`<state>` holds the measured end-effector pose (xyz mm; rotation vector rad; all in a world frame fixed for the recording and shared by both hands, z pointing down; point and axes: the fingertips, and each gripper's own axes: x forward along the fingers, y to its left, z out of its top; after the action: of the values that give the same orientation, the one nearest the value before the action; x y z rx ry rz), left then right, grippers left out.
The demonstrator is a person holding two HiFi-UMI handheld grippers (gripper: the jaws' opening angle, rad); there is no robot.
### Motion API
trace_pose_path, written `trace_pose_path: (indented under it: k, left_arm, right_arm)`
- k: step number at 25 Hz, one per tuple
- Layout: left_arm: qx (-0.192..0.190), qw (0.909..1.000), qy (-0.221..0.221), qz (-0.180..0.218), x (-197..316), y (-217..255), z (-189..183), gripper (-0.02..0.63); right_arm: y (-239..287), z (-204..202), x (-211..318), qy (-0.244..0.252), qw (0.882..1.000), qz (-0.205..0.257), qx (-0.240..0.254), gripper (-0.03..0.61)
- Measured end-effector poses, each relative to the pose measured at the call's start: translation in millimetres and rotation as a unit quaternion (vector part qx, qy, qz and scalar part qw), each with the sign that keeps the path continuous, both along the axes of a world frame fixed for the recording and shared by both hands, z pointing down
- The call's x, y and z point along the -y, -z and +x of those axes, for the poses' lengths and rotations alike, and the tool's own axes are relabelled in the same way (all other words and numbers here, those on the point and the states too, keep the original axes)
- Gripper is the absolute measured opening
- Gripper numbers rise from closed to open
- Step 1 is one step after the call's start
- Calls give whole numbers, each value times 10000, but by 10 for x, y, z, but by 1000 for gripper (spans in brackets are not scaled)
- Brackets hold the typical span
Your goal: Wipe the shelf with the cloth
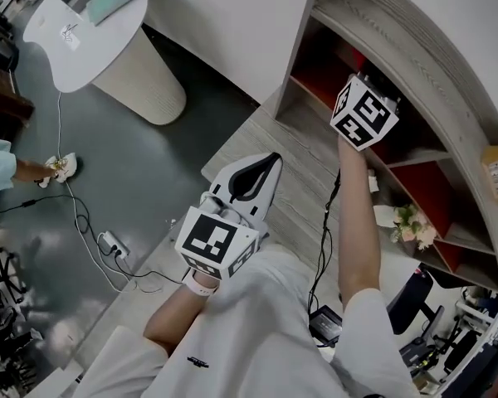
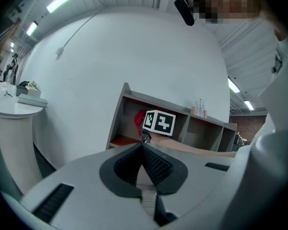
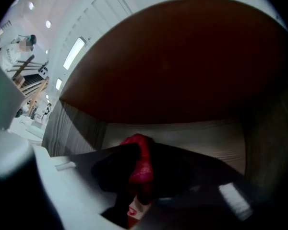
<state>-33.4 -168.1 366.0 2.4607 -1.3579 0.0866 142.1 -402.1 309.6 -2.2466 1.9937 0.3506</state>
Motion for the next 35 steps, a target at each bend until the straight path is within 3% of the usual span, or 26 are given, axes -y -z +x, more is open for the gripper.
trace_pose_path:
  k: [6, 11, 16, 20, 24, 27, 31, 35]
  left_arm:
    - [-19, 9999, -108, 9, -102, 2, 46, 6]
    - [-27, 9999, -128, 5, -160, -20, 54, 6]
    - [-56, 9999, -103, 12, -182, -5, 14, 5]
    - [-85, 9999, -71, 20, -190, 7, -39, 6]
    - [-140, 9998, -115, -12, -182, -25, -21, 6]
    - [-146, 9997, -197, -49, -167, -66, 62, 6]
    - [-139, 9995, -269, -106, -161, -109, 127, 6]
    - [-109, 9995, -231, -209, -150, -183, 126, 6]
  right_arm:
    - [-153, 699, -408, -1198, 9909, 8, 612, 97]
    - [-412, 1211, -710, -2532, 9570, -126, 1410, 83]
    - [-693, 1297, -715, -3041, 9299, -831, 1895, 80]
    - [-901, 1196, -607, -2759, 9333, -1508, 1734, 75]
    - [-1037, 1026, -513, -2210, 9331, -2017, 1997, 71]
    - [-1159, 791, -360, -1764, 9365, -2456, 1777, 71]
    - [-1159, 550, -172, -1203, 9429, -2693, 1546, 69]
    - [-1189, 209, 56, -329, 9444, -2967, 1379, 71]
